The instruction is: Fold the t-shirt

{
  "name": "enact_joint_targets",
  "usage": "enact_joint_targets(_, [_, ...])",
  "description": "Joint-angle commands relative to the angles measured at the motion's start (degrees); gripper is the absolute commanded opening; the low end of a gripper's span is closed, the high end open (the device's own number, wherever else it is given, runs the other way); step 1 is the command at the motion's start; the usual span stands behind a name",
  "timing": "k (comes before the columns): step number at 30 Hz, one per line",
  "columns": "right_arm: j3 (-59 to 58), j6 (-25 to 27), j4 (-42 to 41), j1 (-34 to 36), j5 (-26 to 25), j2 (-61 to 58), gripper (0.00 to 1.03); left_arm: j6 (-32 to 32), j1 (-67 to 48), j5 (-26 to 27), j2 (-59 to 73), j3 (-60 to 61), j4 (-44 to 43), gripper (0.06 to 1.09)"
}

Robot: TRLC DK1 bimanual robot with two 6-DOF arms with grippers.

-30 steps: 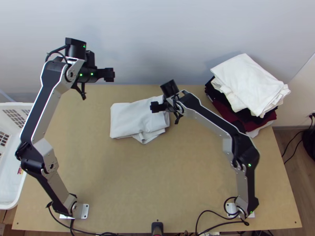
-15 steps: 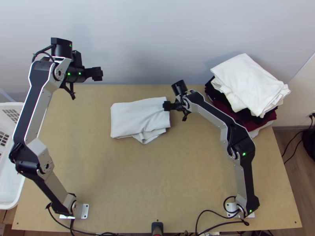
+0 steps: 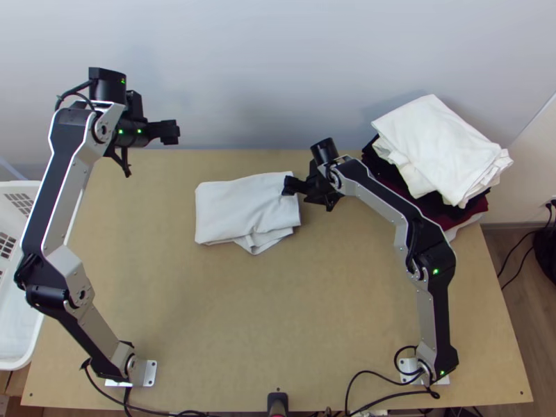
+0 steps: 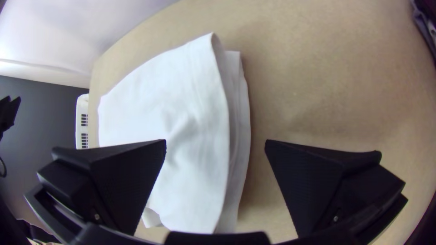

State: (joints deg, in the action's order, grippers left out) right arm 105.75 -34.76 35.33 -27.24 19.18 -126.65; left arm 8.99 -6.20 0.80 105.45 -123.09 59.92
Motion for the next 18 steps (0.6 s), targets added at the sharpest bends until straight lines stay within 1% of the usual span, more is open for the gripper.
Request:
enact_joint_targets(1, [0.2, -2.0, 0.4, 0.6, 1.9, 1.1, 0.98, -0.7, 0.8, -0.4, -2.3, 0.7, 0.6, 1.04])
enact_joint_targets(3, [0.0, -1.9, 0.4, 1.1, 3.8, 0.2, 0.98, -0.8, 0.9, -0.4, -2.3, 0.6, 0.6, 1.04])
enact_joint_targets(8, [-0.1, -1.8, 0.0, 2.5, 11.1, -1.7, 0.98, -1.2, 0.8, -1.9, -2.4, 0.6, 0.8, 1.04])
enact_joint_targets(12, [0.6, -1.8, -1.0, 3.3, 12.8, -3.7, 0.98, -1.5, 0.9, -2.5, -2.7, 0.6, 1.1, 1.04])
enact_joint_targets(18, [1.6, -1.4, -1.2, 3.4, 12.9, -6.6, 0.98, -1.6, 1.3, -2.8, -3.2, 0.5, 1.3, 1.04])
